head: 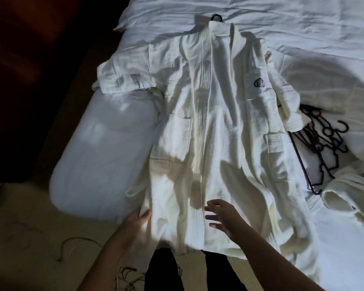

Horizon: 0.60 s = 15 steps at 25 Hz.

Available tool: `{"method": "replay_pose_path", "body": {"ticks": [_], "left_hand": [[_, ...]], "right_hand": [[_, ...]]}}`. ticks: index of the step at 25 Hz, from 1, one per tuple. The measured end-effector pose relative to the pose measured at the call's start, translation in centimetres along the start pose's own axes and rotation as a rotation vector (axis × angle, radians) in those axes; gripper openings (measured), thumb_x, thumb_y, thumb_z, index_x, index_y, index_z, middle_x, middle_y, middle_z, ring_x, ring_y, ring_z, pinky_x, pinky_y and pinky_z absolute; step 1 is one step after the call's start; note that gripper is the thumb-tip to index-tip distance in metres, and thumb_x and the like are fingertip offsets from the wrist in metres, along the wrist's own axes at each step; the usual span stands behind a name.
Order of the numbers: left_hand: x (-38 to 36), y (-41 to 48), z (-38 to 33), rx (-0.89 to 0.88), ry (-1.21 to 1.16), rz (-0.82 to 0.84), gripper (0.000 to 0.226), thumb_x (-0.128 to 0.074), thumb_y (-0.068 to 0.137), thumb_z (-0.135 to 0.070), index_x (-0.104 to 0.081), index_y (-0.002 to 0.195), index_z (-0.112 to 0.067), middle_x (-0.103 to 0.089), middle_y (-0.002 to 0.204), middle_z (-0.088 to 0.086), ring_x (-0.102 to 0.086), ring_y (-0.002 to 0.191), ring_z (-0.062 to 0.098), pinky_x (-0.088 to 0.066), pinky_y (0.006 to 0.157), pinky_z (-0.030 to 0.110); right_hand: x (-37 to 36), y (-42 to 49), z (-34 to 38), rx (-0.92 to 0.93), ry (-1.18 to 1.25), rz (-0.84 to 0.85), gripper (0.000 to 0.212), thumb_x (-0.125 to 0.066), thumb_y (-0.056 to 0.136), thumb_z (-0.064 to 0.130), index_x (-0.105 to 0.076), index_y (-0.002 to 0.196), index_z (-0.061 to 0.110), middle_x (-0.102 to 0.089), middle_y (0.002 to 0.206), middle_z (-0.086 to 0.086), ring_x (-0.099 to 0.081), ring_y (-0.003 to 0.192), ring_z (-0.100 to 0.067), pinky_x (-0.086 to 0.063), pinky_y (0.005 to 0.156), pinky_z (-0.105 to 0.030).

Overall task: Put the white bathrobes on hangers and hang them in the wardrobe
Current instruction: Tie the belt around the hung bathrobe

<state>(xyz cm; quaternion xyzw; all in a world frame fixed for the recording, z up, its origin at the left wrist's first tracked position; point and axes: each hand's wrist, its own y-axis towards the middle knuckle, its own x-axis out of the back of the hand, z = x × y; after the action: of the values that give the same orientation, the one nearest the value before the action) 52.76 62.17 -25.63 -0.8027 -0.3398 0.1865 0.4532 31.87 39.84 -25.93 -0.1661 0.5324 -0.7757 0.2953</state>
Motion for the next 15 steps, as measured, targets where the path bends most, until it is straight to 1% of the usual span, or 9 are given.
{"method": "replay_pose_path", "body": {"ticks": [1,3,4,6,8,9,12,14,15], "left_hand": [[-1.2,-0.6,-0.6,-0.018,-0.014,0.054,0.028,-0.072,0.094,-0.027,-0.069,0.12,-0.016,-0.076,0.114,0.009,-0.075,0.101,0.023,-0.06,0.084,0.034],[-3.3,-1.7,-1.2,-0.031,-0.039,0.174,0.047,-0.082,0.082,-0.032,-0.067,0.121,-0.013,-0.076,0.113,0.013,-0.074,0.1,0.03,-0.061,0.081,0.038],[-4.2,-2.1,-1.2,-0.043,-0.054,0.236,0.056,-0.084,0.078,-0.035,-0.065,0.124,-0.011,-0.075,0.115,0.016,-0.073,0.102,0.033,-0.06,0.084,0.041],[-5.4,-2.7,-1.3,-0.065,-0.085,0.3,0.046,-0.074,0.087,-0.021,-0.061,0.128,-0.006,-0.073,0.118,0.022,-0.072,0.102,0.036,-0.06,0.084,0.043],[-5.1,-3.0,-1.4,-0.064,-0.1,0.235,0.033,-0.063,0.092,-0.006,-0.062,0.125,-0.003,-0.073,0.114,0.024,-0.073,0.094,0.034,-0.061,0.077,0.04],[-4.4,-2.9,-1.2,-0.082,-0.089,0.149,0.027,-0.061,0.094,-0.002,-0.065,0.12,-0.003,-0.075,0.108,0.024,-0.074,0.088,0.032,-0.061,0.072,0.038],[-0.6,-1.6,0.1,-0.098,0.014,-0.18,0.025,-0.08,0.081,-0.01,-0.072,0.104,-0.006,-0.077,0.092,0.018,-0.073,0.083,0.037,-0.056,0.069,0.036],[1.2,-0.7,1.4,-0.068,0.118,-0.248,0.039,-0.08,0.062,-0.022,-0.072,0.097,-0.006,-0.077,0.087,0.014,-0.071,0.09,0.044,-0.054,0.071,0.04],[1.5,-0.5,1.9,-0.055,0.175,-0.254,0.041,-0.077,0.058,-0.023,-0.072,0.096,-0.007,-0.076,0.086,0.012,-0.071,0.09,0.044,-0.053,0.071,0.04]], "right_hand": [[-0.9,0.7,-0.1,-0.002,-0.025,0.024,0.023,-0.067,0.093,0.02,-0.067,0.115,0.024,-0.075,0.11,-0.002,-0.068,0.099,-0.023,-0.051,0.078,-0.035],[-3.3,2.1,0.0,-0.005,-0.109,0.064,0.03,-0.07,0.086,0.034,-0.065,0.116,0.039,-0.07,0.115,0.003,-0.064,0.105,-0.023,-0.048,0.081,-0.037],[-4.1,2.7,0.0,-0.013,-0.166,0.062,0.031,-0.069,0.081,0.044,-0.065,0.111,0.039,-0.068,0.117,0.003,-0.062,0.104,-0.024,-0.047,0.082,-0.037],[-4.8,3.1,0.5,-0.025,-0.226,0.064,0.031,-0.068,0.078,0.049,-0.066,0.105,0.033,-0.068,0.116,0.002,-0.061,0.101,-0.022,-0.046,0.08,-0.035],[-3.9,2.3,1.0,0.079,-0.187,-0.045,0.014,-0.066,0.09,0.034,-0.067,0.098,0.023,-0.07,0.104,-0.003,-0.061,0.09,-0.019,-0.046,0.072,-0.03],[-2.6,1.5,1.2,0.166,-0.116,-0.181,0.009,-0.063,0.095,0.026,-0.066,0.092,0.018,-0.068,0.092,-0.006,-0.061,0.081,-0.02,-0.048,0.066,-0.028],[3.7,-1.5,1.0,0.454,0.125,-0.659,0.019,-0.059,0.101,0.028,-0.061,0.087,0.014,-0.06,0.066,-0.004,-0.056,0.06,-0.023,-0.049,0.05,-0.032],[6.7,-2.3,-0.4,0.458,0.056,-0.725,0.018,-0.063,0.098,0.034,-0.063,0.089,0.018,-0.064,0.067,-0.006,-0.057,0.062,-0.026,-0.051,0.052,-0.035],[7.5,-2.1,-1.4,0.382,0.028,-0.62,0.011,-0.068,0.096,0.029,-0.065,0.093,0.019,-0.069,0.075,-0.009,-0.063,0.068,-0.029,-0.057,0.056,-0.039]]}}
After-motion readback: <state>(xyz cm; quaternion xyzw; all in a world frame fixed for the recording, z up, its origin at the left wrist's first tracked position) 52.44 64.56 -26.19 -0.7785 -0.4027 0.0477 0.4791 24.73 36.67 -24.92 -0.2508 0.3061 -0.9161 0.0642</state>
